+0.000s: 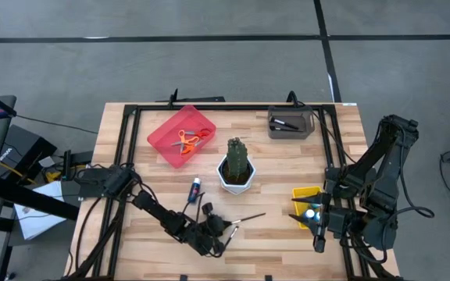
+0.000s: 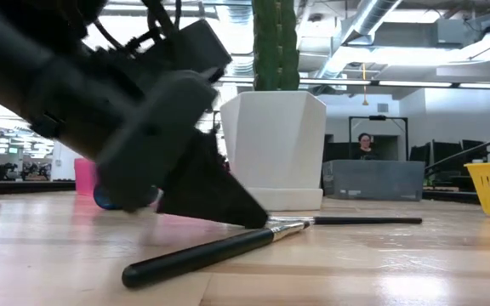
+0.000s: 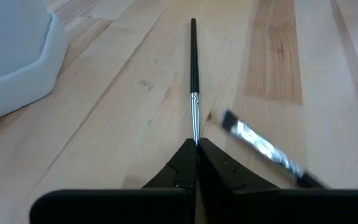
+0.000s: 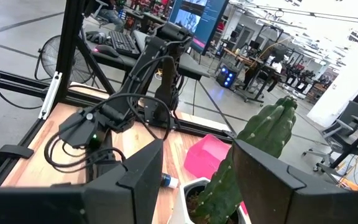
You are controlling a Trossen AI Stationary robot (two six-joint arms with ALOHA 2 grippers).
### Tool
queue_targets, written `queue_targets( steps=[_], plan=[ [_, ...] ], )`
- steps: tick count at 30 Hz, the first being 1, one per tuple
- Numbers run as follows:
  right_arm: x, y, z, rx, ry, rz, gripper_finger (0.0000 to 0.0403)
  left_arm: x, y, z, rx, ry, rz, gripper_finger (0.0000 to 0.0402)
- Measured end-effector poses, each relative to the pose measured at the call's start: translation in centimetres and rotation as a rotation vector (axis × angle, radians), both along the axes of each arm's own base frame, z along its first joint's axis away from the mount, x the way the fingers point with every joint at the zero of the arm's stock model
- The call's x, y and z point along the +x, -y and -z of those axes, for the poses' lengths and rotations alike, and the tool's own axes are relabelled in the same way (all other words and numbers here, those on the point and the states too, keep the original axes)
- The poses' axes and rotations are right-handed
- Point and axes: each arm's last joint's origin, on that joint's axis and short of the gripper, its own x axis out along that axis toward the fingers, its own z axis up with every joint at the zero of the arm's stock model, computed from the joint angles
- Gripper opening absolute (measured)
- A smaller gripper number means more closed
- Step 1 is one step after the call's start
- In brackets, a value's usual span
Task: Pick & Place Paint Supplies
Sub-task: Put the top foundation brush into the black bin
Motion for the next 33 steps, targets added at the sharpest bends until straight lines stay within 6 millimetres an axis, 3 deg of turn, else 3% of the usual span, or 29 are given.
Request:
queue_targets(
  steps=[8,26,33],
  plan=[
    [0.0,0.0,0.0,0.0,0.0,0.002,0.0186,-1.0,1.3,-3.3,0.087,0.081,-0.007,0.0001],
    [0.2,0.2,0.1,-0.01,-0.004,0.011,0.0186,-1.9,3.0,-4.9,0.173,0.161,0.019,0.0001],
    [0.9,0.8,0.2,-0.018,-0.011,0.046,0.0186,-2.5,3.5,-8.7,0.195,0.212,0.108,0.0001]
  ],
)
